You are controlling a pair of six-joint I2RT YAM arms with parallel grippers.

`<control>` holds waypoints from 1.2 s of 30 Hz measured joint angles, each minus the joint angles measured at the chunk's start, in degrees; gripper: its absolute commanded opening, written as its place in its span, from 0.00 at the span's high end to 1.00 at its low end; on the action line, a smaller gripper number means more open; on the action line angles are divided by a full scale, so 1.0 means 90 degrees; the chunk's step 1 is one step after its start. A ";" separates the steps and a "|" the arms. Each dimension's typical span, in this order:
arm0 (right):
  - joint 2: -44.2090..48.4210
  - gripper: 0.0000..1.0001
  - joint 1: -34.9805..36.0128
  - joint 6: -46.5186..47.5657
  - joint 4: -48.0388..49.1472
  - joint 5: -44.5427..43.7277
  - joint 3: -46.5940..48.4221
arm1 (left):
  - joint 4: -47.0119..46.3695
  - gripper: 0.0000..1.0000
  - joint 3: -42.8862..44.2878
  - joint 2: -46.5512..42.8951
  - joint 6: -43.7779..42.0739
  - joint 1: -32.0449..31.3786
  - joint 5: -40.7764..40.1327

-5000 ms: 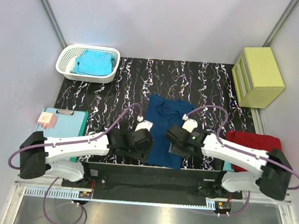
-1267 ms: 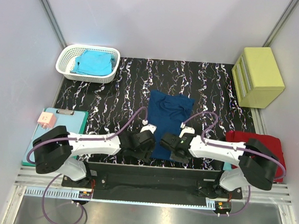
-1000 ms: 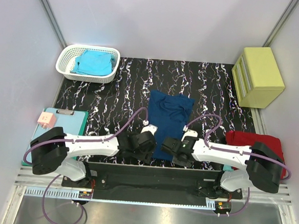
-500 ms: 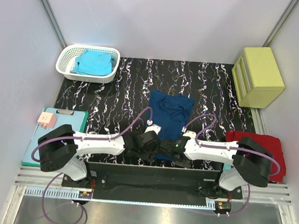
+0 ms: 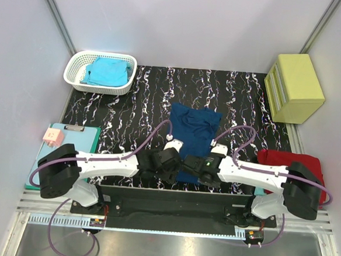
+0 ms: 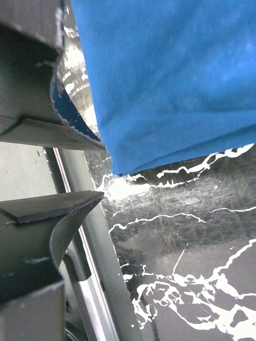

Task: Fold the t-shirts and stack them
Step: Grab one side of the 2/3 rectangular tshirt with both arms

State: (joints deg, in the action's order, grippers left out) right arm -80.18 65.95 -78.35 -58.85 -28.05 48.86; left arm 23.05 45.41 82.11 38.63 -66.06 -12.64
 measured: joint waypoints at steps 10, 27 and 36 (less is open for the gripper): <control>-0.0061 0.55 0.0000 -0.0015 0.0136 -0.0143 -0.0080 | -0.0032 0.34 0.0039 0.0109 -0.0005 0.0000 -0.0078; -0.1010 0.56 0.0000 0.0294 0.0483 -0.0136 -0.0175 | -0.0447 0.38 0.0036 0.0542 -0.0017 0.0121 0.0046; -0.0848 0.52 0.0000 0.0236 0.0542 -0.0126 -0.0279 | -0.0707 0.35 -0.0253 0.0447 0.0163 0.0129 0.0226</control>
State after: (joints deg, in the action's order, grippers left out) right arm -87.81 65.95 -76.23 -53.98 -29.19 46.35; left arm 16.69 43.13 86.13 40.10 -64.90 -10.61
